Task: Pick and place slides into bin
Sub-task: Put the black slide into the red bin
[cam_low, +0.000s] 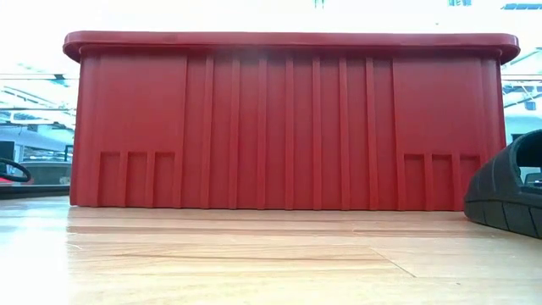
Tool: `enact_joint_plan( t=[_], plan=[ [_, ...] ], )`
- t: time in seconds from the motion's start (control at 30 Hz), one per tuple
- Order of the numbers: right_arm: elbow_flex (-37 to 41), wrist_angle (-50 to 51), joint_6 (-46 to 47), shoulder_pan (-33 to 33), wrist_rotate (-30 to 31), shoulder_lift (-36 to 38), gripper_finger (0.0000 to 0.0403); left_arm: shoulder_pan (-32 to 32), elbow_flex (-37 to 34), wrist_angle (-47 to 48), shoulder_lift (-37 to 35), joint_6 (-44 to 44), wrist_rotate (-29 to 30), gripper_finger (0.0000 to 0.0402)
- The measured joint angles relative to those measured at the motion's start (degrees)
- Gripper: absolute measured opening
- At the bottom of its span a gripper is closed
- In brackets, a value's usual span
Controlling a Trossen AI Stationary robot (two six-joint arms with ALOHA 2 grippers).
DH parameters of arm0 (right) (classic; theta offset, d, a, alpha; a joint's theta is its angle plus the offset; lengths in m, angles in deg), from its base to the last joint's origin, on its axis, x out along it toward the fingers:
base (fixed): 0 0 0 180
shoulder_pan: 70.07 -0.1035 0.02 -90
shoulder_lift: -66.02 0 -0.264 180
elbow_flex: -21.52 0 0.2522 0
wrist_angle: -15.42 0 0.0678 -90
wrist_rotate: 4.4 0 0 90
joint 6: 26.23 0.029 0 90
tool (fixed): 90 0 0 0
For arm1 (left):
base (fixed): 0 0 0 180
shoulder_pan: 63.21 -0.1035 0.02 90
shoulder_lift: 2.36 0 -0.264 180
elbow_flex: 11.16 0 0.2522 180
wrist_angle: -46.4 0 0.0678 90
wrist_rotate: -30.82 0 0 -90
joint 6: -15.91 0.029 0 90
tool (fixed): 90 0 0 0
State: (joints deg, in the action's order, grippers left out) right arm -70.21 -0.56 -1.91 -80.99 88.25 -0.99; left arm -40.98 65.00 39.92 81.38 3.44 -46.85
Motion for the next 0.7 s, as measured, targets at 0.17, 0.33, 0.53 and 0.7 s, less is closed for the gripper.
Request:
enact_joint_plan(
  t=[0.17,0.33,0.53,0.7],
  plan=[
    [0.0,0.0,-0.9,-2.1,0.1,0.0,0.0206,1.1,2.7,1.9,3.9,-1.4,0.1,0.0173],
    [0.0,0.0,-1.0,-4.0,0.2,-0.5,0.0206,1.6,13.3,9.9,10.5,2.0,-2.0,0.0172],
    [0.0,-0.1,-1.0,-6.1,0.2,-1.1,0.0206,1.6,25.2,18.3,19.5,7.0,-1.3,0.0173],
    [0.0,-0.3,-1.0,-8.0,0.2,-1.1,0.0206,1.6,28.9,21.1,25.0,7.8,0.0,0.0172]
  ],
)
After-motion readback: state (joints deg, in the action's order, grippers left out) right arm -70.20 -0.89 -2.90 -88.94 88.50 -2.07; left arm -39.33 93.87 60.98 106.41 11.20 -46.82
